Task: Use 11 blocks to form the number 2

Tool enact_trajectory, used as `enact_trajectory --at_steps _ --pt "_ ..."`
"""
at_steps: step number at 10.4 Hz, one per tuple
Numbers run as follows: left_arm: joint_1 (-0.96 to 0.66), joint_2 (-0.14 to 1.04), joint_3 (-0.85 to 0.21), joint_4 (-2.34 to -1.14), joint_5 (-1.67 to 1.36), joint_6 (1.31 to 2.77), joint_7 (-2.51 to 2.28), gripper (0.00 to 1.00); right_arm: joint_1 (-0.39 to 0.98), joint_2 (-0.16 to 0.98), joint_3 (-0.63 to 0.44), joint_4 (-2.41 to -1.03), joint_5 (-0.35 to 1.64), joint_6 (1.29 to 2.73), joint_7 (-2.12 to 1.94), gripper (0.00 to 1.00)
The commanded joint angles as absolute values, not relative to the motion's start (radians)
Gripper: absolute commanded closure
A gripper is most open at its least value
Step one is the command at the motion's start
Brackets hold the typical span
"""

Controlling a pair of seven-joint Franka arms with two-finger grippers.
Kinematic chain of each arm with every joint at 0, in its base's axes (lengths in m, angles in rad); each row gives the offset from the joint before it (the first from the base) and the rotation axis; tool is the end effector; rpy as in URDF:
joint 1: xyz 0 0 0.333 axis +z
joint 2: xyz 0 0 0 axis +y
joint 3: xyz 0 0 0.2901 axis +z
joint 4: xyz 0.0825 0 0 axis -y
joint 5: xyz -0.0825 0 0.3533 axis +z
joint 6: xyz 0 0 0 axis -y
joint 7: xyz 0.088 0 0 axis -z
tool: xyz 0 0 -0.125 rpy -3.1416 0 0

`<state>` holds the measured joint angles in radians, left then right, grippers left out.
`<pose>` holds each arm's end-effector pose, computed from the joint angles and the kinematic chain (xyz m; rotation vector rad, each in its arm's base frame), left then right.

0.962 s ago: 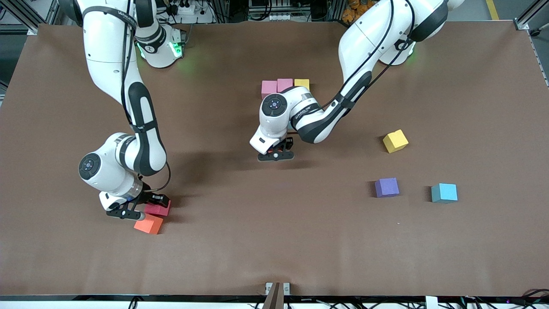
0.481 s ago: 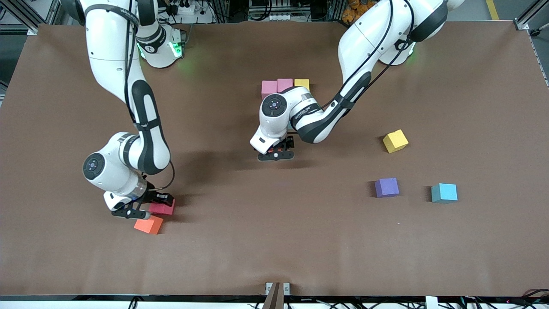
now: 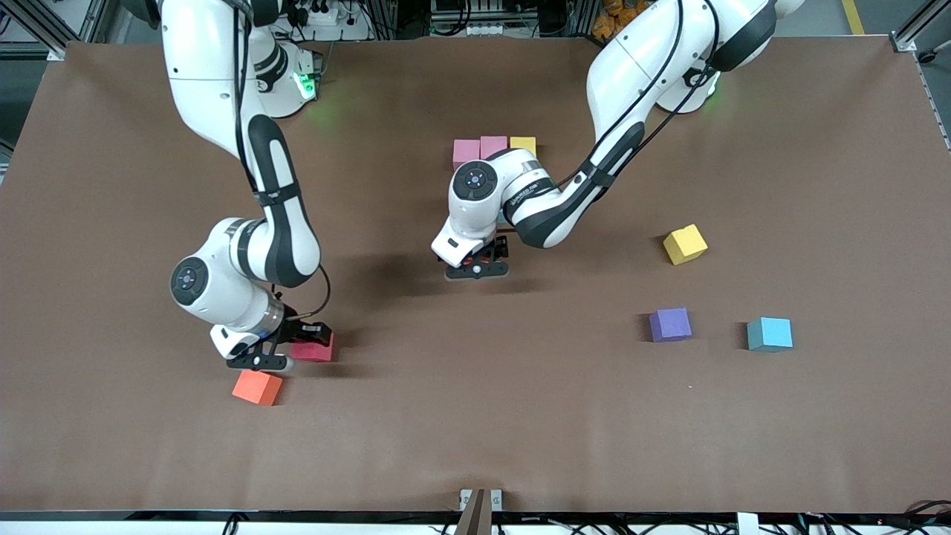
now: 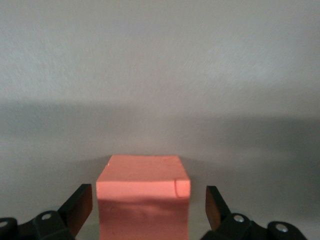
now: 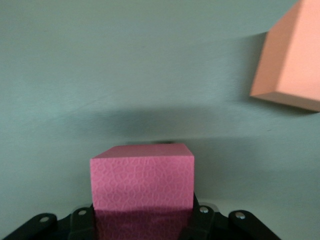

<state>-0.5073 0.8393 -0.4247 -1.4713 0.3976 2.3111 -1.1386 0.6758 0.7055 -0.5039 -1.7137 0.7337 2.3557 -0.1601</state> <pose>0.4552 -0.5119 0.1994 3.0616 0.1345 0.0617 0.6227 0.1537 0.2060 -2.9278 0.1028 -0.1019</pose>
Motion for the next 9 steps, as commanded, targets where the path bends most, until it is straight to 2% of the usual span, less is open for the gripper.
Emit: enact_trajectory --at_steps 1,4,9 --pt "-0.497 0.750 -0.419 -1.486 0.420 2.296 -1.173 0.00 0.716 0.677 -0.514 -1.732 0.750 2.344 -0.129 0.77" --pt "-0.431 0.655 -0.420 -1.489 0.422 2.217 -1.158 0.00 0.762 0.670 -0.512 -1.704 0.738 2.345 -0.129 0.75" --pt "-0.241 0.516 -0.431 -1.532 0.408 2.073 -0.982 0.00 0.960 0.683 -0.509 -1.597 0.678 2.345 -0.188 0.78"
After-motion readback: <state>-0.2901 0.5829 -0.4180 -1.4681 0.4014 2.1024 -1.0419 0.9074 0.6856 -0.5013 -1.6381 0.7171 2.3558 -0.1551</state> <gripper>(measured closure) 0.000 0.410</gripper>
